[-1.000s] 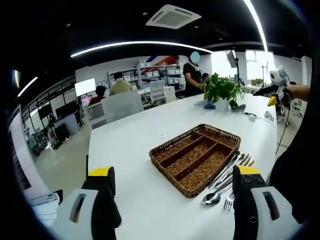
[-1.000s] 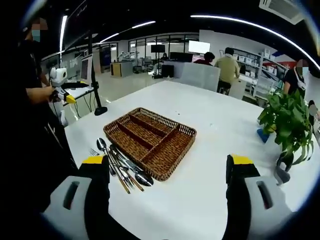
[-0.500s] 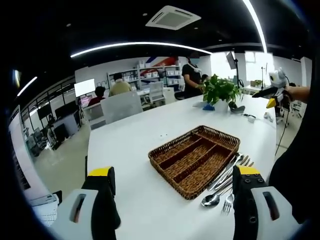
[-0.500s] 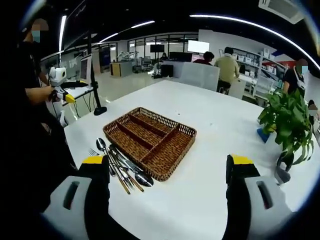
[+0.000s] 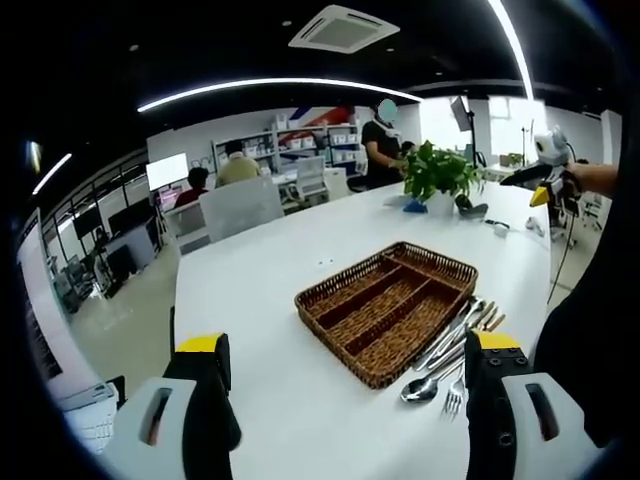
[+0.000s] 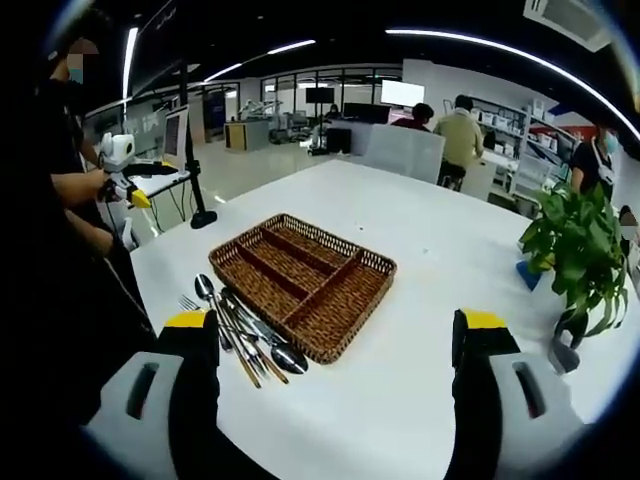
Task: Arrange the knives, forks, and spoons in their matching storage slots by inserting each utensil handle-first until every utensil is classified and aligned in the correct compartment
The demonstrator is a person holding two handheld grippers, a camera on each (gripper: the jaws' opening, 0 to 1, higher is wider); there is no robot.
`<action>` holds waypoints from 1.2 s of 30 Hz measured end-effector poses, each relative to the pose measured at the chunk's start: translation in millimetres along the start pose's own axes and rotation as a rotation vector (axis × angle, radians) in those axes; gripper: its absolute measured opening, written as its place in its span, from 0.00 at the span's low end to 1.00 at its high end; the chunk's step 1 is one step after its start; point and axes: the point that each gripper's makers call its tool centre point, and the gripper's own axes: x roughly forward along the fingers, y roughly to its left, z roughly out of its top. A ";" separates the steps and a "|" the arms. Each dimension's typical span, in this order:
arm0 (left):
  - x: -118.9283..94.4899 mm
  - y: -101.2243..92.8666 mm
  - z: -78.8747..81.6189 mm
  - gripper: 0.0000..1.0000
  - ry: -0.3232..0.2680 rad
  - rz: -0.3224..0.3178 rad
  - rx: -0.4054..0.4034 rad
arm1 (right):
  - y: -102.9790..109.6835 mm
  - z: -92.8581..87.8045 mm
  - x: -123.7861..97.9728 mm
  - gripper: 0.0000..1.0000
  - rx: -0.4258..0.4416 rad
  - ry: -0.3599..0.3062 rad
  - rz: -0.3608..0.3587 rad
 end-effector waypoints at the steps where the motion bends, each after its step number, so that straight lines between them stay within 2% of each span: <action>1: -0.1 0.5 -0.3 1.00 -0.001 -0.001 -0.002 | -0.4 0.6 -0.2 1.00 -0.002 0.000 -0.001; 4: -0.3 1.8 0.0 1.00 -0.005 0.002 0.001 | -0.6 2.0 -0.4 1.00 -0.011 0.000 0.002; 6: -0.8 1.4 1.4 1.00 -0.007 0.002 0.001 | -0.2 5.4 -0.1 1.00 -0.056 -0.016 0.004; 14: -2.1 -4.2 4.8 1.00 -0.005 0.000 0.010 | 1.2 4.9 0.8 1.00 -0.081 0.012 0.020; 19: -1.7 -8.1 5.6 1.00 -0.005 0.001 0.006 | -0.1 9.6 2.7 0.95 -0.109 0.004 0.037; 29: -3.0 -13.6 1.1 1.00 0.013 -0.001 0.028 | 19.0 3.0 23.4 0.85 -0.179 0.031 0.139; 33: -4.2 -11.2 -1.0 1.00 0.016 0.008 0.023 | 24.1 -6.2 31.1 0.78 -0.187 0.052 0.178; 36: -4.1 -10.3 -1.2 1.00 0.014 0.012 0.019 | 28.2 -17.6 38.8 0.77 -0.212 0.079 0.193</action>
